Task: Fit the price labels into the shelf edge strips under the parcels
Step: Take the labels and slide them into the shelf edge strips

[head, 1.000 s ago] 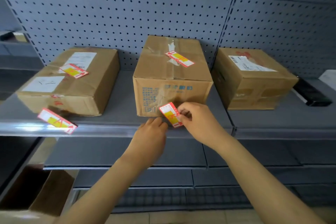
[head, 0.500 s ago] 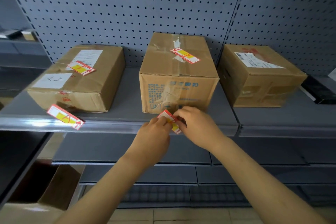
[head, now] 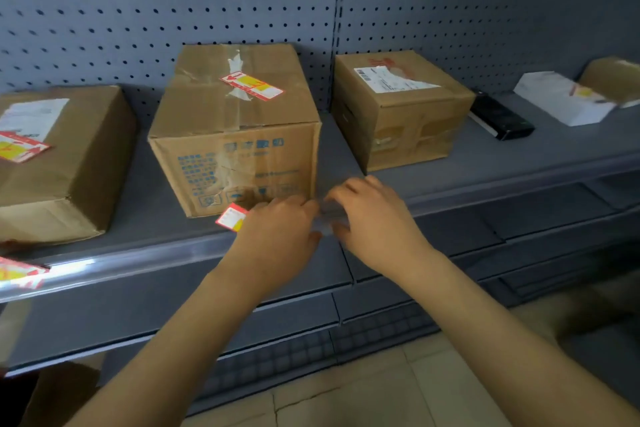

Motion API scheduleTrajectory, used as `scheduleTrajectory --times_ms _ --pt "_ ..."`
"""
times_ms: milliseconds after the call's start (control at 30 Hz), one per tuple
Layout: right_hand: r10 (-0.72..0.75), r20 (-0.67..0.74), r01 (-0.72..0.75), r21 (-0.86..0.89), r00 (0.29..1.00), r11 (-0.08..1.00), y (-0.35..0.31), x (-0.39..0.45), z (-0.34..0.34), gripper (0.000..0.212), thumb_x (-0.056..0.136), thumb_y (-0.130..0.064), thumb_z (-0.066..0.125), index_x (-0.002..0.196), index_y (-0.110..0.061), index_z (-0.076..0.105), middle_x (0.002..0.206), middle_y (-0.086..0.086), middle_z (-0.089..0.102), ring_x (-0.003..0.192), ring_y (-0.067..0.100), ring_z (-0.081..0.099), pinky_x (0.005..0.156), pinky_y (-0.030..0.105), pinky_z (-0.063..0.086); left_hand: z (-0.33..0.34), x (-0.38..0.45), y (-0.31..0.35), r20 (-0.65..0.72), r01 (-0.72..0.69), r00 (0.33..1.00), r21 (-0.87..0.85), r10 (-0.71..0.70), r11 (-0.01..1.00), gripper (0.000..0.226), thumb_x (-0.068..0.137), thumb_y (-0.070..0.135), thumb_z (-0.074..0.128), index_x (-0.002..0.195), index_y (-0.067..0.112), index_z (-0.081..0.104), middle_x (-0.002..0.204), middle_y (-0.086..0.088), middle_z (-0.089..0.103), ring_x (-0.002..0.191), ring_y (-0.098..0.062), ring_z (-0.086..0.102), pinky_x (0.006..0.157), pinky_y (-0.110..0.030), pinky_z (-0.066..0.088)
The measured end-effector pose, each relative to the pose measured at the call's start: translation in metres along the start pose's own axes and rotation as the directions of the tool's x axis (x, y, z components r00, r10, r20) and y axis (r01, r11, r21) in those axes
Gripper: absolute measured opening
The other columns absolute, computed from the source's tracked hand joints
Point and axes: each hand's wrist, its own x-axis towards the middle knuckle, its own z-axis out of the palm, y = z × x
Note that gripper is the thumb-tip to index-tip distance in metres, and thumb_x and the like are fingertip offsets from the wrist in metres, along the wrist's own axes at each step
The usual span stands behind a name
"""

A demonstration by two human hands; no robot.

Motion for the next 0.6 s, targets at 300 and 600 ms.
scheduleTrajectory --times_ms 300,600 --pt "0.373 -0.033 -0.372 0.01 0.927 0.928 0.093 -0.08 -0.038 0.029 0.088 -0.027 0.064 0.114 -0.014 0.061 0.11 0.007 0.065 0.104 0.029 0.058 0.084 0.037 0.045 0.022 0.076 0.086 -0.009 -0.264 0.964 -0.076 0.264 0.962 0.016 0.081 0.017 0.066 0.094 0.009 0.065 0.089 -0.014 0.067 0.08 -0.036 0.063 0.065 -0.041 0.049" --pt "0.555 -0.056 -0.554 0.037 0.83 0.832 0.225 -0.144 -0.074 0.033 0.09 -0.026 0.06 0.122 -0.016 0.058 0.118 0.006 0.061 0.108 0.027 0.055 0.088 0.039 0.046 0.053 0.168 0.221 -0.008 -0.392 0.92 -0.072 0.393 0.917 0.03 0.087 0.027 0.063 0.113 0.012 0.06 0.103 -0.012 0.066 0.092 -0.035 0.06 0.07 -0.038 0.046"
